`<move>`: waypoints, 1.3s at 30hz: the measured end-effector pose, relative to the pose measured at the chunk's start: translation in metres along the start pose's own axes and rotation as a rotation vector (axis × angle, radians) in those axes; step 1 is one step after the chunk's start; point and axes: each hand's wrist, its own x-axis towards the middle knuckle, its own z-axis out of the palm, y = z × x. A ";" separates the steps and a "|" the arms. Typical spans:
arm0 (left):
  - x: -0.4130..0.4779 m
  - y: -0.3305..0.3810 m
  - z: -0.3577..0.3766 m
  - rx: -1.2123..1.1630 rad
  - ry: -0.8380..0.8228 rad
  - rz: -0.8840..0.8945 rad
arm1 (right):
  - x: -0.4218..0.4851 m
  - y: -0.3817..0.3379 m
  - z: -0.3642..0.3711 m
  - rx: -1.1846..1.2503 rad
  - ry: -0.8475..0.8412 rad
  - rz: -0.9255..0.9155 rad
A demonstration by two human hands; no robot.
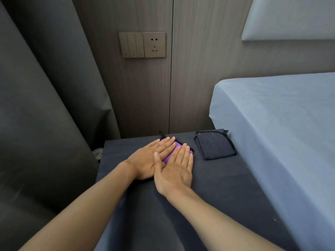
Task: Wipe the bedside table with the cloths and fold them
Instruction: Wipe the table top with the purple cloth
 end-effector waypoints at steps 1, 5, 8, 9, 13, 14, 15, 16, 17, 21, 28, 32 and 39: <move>-0.007 -0.002 0.001 -0.003 0.000 -0.001 | -0.004 -0.006 0.001 0.010 -0.005 -0.007; -0.045 -0.009 0.002 0.009 0.014 -0.089 | -0.019 -0.024 0.009 0.049 -0.028 -0.124; -0.076 -0.007 0.006 0.030 0.022 -0.232 | -0.026 -0.036 0.013 0.027 -0.057 -0.251; -0.086 -0.005 0.008 0.035 0.027 -0.281 | -0.029 -0.040 0.014 0.014 -0.068 -0.290; -0.115 0.001 0.016 0.044 0.034 -0.437 | -0.034 -0.052 0.016 -0.022 -0.126 -0.417; -0.120 0.004 0.017 0.037 0.048 -0.477 | -0.035 -0.052 0.016 -0.031 -0.141 -0.452; -0.123 0.008 0.017 0.031 0.058 -0.518 | -0.036 -0.051 0.015 -0.041 -0.157 -0.491; -0.125 0.015 0.018 0.030 0.063 -0.559 | -0.036 -0.049 0.014 -0.050 -0.173 -0.532; -0.127 0.022 0.018 0.030 0.065 -0.601 | -0.036 -0.046 0.012 -0.059 -0.184 -0.572; -0.126 0.048 0.021 -0.024 0.108 -0.765 | -0.031 -0.034 0.008 -0.095 -0.188 -0.732; -0.115 0.083 0.028 -0.032 0.186 -0.967 | -0.020 -0.013 0.004 -0.123 -0.189 -0.930; -0.108 0.096 0.030 -0.073 0.235 -1.012 | -0.016 -0.004 0.001 -0.160 -0.178 -0.992; -0.092 0.120 0.034 -0.114 0.267 -1.079 | -0.013 0.018 -0.006 -0.183 -0.181 -1.035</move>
